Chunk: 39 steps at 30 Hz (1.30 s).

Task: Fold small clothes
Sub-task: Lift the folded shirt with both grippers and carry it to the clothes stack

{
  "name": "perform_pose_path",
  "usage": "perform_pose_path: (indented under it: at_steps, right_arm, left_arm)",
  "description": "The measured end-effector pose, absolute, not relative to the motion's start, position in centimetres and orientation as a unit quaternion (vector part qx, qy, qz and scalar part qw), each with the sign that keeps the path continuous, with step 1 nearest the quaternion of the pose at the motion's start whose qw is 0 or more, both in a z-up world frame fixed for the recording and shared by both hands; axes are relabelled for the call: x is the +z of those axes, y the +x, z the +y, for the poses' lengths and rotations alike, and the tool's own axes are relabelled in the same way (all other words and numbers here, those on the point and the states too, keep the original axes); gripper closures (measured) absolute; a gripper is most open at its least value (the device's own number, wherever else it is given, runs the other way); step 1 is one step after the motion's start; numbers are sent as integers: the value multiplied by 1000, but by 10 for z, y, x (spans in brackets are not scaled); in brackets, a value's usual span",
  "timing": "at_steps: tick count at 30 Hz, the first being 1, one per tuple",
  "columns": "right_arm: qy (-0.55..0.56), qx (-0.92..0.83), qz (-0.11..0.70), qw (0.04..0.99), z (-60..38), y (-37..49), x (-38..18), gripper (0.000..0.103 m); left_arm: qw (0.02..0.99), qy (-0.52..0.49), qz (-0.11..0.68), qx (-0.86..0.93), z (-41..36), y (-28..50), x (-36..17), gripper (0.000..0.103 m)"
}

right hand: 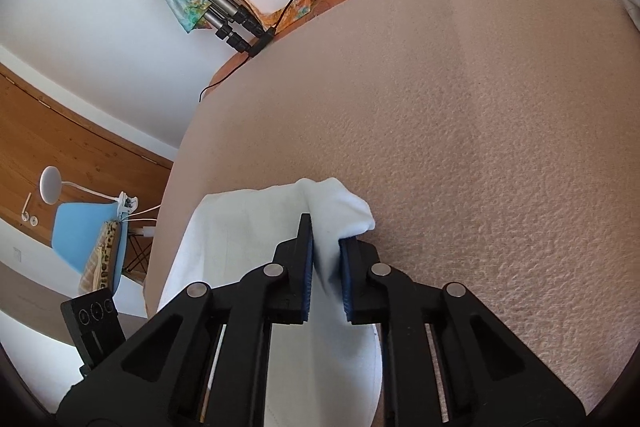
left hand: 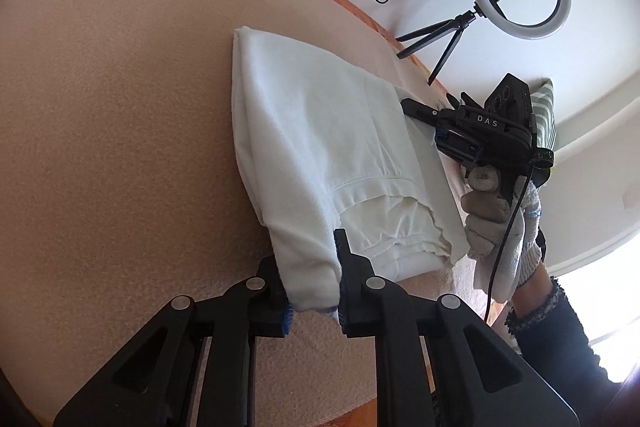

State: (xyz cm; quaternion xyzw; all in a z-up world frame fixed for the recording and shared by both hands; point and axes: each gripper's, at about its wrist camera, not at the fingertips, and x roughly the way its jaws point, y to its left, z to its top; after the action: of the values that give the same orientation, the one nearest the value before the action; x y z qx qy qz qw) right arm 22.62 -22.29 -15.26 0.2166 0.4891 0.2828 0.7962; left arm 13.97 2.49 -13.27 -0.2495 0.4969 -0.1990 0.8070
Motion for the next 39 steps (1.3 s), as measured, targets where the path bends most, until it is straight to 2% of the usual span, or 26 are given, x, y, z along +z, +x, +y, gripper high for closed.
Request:
perform_pose_path:
  at_steps: [13,27,39]
  right_arm:
    - [184,285,446,828,-214,206,-109,94]
    - [175,280,405,852,-230,179,-73,94]
    - [180,258,374,872,-280,150,-34,94]
  left_arm:
    - [863,-127,443,-207,-1,128,-103,90]
    - [874,-110,411,-234,-24,126,-82,90]
    - [862,-122,394,-294,-76,129,-62,90]
